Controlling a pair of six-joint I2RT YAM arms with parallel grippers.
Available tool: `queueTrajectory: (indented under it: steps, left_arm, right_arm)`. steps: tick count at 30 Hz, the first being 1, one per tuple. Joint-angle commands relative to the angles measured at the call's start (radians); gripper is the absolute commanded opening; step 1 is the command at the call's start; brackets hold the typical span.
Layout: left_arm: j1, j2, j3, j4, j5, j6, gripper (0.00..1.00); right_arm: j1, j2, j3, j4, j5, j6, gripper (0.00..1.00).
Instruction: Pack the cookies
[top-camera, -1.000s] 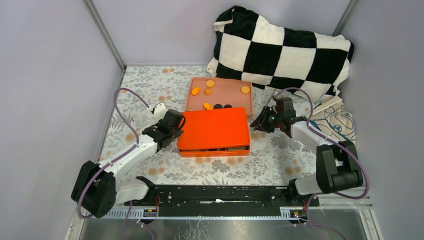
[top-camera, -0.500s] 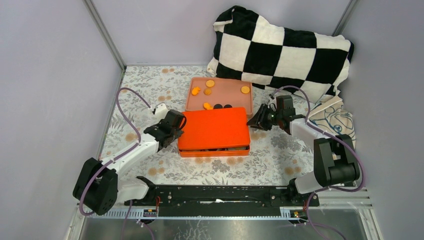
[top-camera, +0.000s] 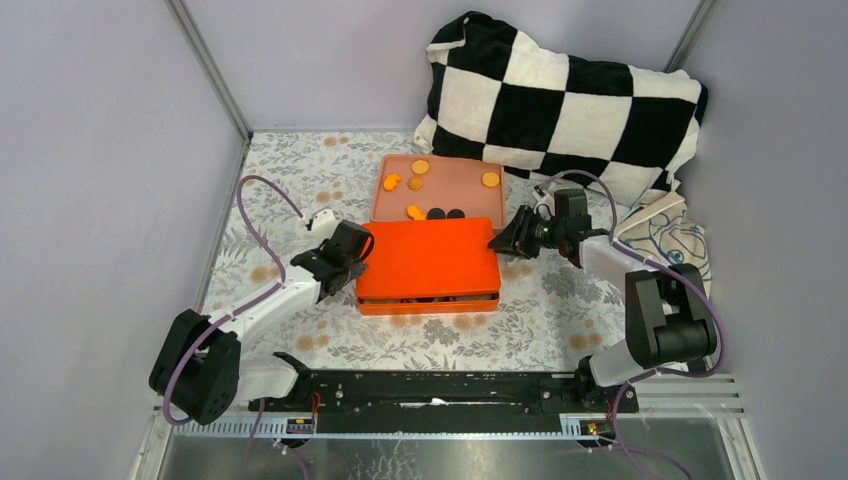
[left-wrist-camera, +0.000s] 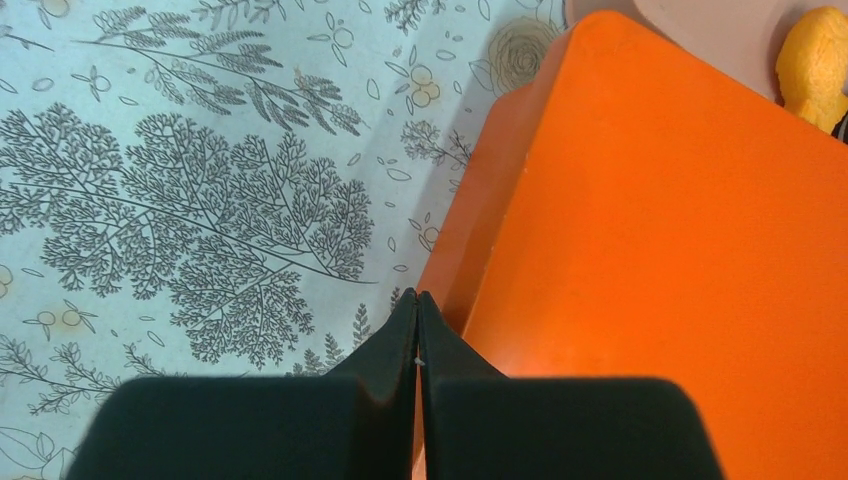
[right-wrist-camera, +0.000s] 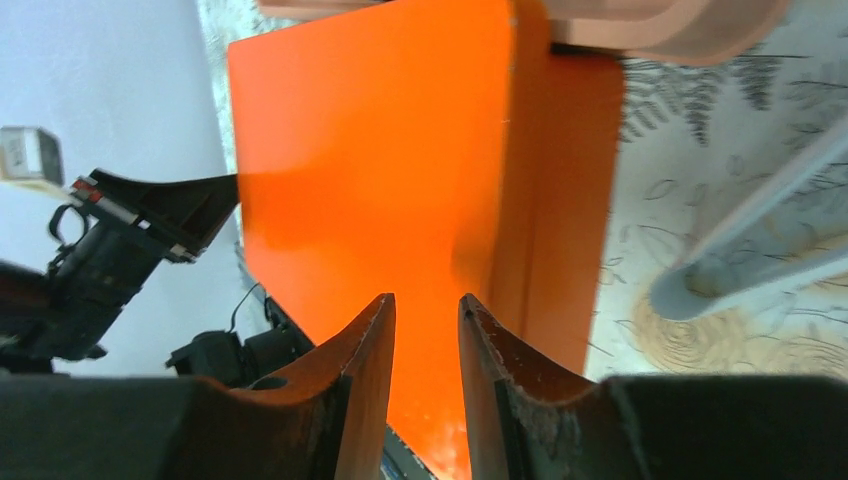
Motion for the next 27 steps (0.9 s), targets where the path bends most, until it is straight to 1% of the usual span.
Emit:
queueTrajectory:
  steps: [1, 2, 6, 15, 18, 22, 27]
  left_arm:
    - [-0.005, 0.002, -0.018, 0.048, 0.024, -0.001, 0.00]
    - [-0.005, 0.005, -0.019, 0.050, 0.027, 0.000, 0.00]
    - [-0.005, 0.004, -0.022, 0.049, 0.029, 0.001, 0.00]
    - [-0.005, -0.005, -0.026, 0.050, 0.030, 0.004, 0.00]
    - [-0.005, -0.009, -0.025, 0.048, 0.029, 0.004, 0.00]
    - [-0.005, -0.008, -0.027, 0.051, 0.029, 0.004, 0.00]
    - [-0.005, 0.001, -0.026, 0.053, 0.031, 0.004, 0.00]
  right_arm:
    - [0.014, -0.023, 0.004, 0.057, -0.151, 0.045, 0.36]
    - [0.015, -0.019, 0.004, 0.049, -0.144, 0.046, 0.36]
    - [0.016, -0.030, 0.020, -0.102, -0.001, -0.031, 0.37]
    - [0.016, -0.063, 0.011, -0.141, 0.166, -0.054, 0.39]
    - [0.015, -0.063, -0.004, -0.133, 0.183, -0.056, 0.39]
    - [0.015, -0.026, -0.026, -0.112, 0.150, -0.055, 0.39]
    - [0.016, -0.020, -0.029, -0.106, 0.147, -0.063, 0.39]
